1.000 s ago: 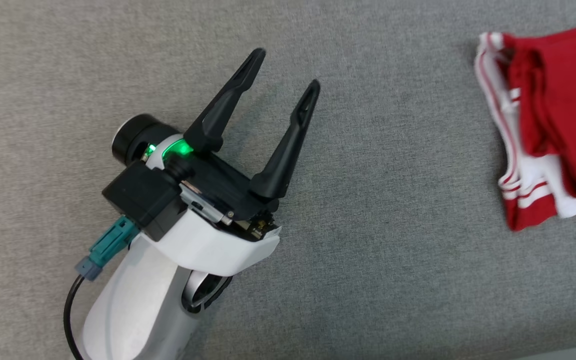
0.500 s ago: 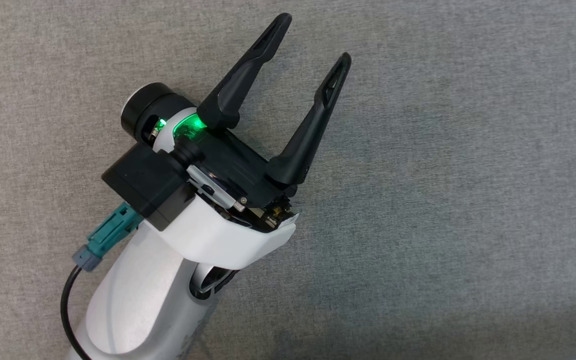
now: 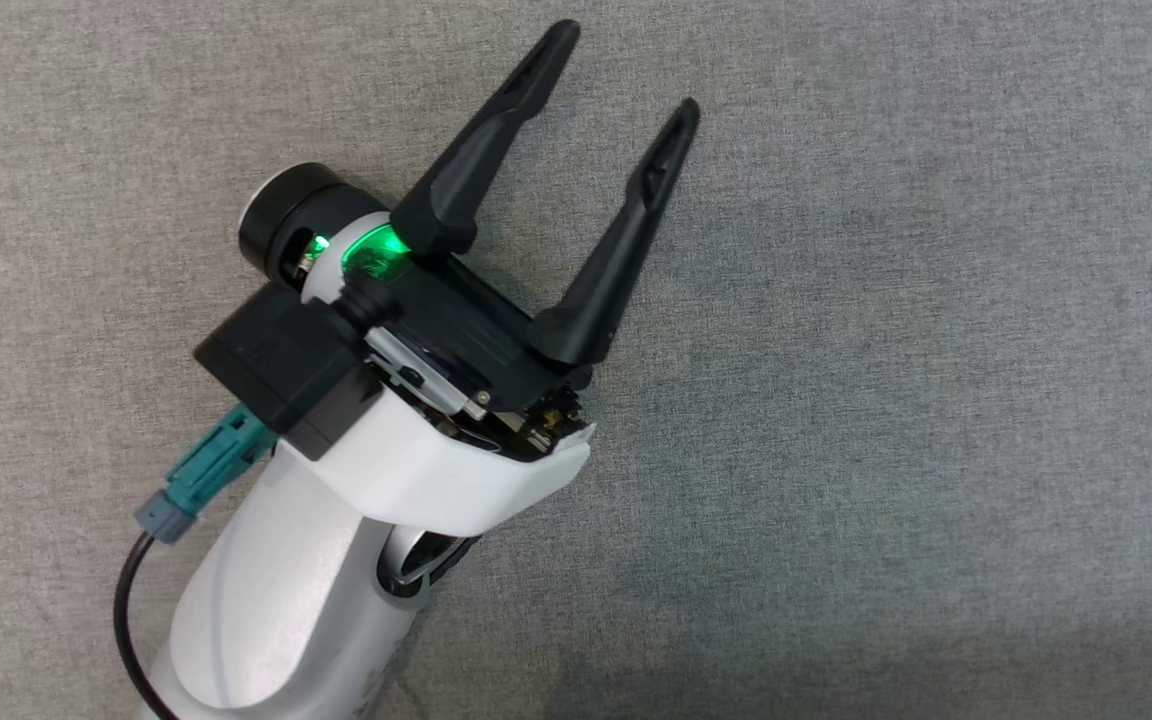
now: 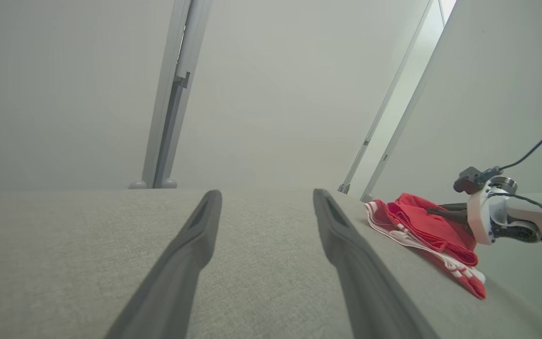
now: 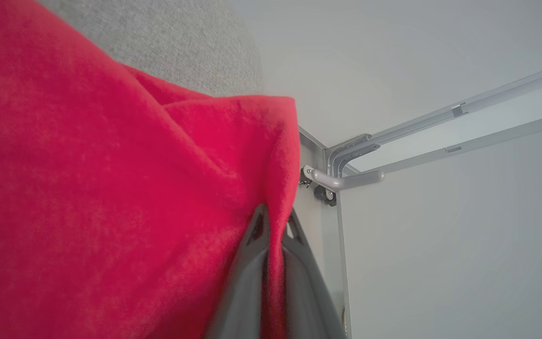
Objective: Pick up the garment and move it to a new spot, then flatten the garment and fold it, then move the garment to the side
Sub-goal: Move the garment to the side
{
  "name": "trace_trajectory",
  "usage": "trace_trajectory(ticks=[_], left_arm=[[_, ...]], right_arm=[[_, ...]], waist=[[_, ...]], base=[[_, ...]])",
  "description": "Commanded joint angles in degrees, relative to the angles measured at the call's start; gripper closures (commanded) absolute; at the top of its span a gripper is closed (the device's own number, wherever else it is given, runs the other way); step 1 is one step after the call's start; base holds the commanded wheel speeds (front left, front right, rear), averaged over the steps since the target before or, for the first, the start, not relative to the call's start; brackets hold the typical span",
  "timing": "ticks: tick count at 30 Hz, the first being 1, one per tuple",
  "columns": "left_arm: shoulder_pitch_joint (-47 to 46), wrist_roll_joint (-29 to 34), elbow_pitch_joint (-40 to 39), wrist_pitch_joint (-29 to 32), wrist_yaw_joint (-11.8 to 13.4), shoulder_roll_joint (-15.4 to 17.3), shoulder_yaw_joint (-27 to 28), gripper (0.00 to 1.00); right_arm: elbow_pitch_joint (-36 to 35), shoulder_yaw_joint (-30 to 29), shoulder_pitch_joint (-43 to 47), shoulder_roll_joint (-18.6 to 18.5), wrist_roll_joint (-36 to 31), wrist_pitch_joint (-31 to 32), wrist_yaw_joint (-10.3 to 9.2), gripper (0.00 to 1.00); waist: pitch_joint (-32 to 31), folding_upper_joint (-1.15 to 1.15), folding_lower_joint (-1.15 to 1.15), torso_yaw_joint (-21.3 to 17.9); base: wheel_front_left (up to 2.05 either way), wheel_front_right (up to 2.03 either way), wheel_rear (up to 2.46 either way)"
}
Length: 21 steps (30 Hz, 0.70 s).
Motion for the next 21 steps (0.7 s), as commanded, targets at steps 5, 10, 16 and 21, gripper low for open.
trace_trajectory(ticks=[5, 10, 16, 21], left_arm=[[1.5, -0.4, 0.2, -0.2, -0.1, -0.4, 1.0, 0.0], [2.7, -0.8, 0.8, -0.2, -0.1, -0.6, 2.0, 0.0], [5.2, -1.0, 1.4, -0.2, -0.1, -0.9, 4.3, 0.0], [8.8, -1.3, 2.0, -0.2, -0.1, -0.9, 7.1, 0.0]], right_arm=[[-0.5, -2.7, 0.3, 2.0, -3.5, 0.2, -0.04, 0.0], [-1.7, -5.0, -0.4, 4.6, -4.4, -0.3, -0.04, 0.0], [-5.3, -4.5, -0.1, 9.6, -5.9, -1.9, -0.04, 0.0], [-6.5, -3.9, 1.5, 14.5, -6.0, -3.8, -0.04, 0.0]], waist=[[-0.7, 0.0, 0.0, 0.4], [-3.5, 0.0, 0.0, 0.9], [-10.0, 0.0, 0.0, 0.7], [-17.0, 0.0, 0.0, 0.9]], base=[[0.0, 0.0, 0.0], [0.0, 0.0, 0.0], [0.0, 0.0, 0.0], [0.0, 0.0, 0.0]])
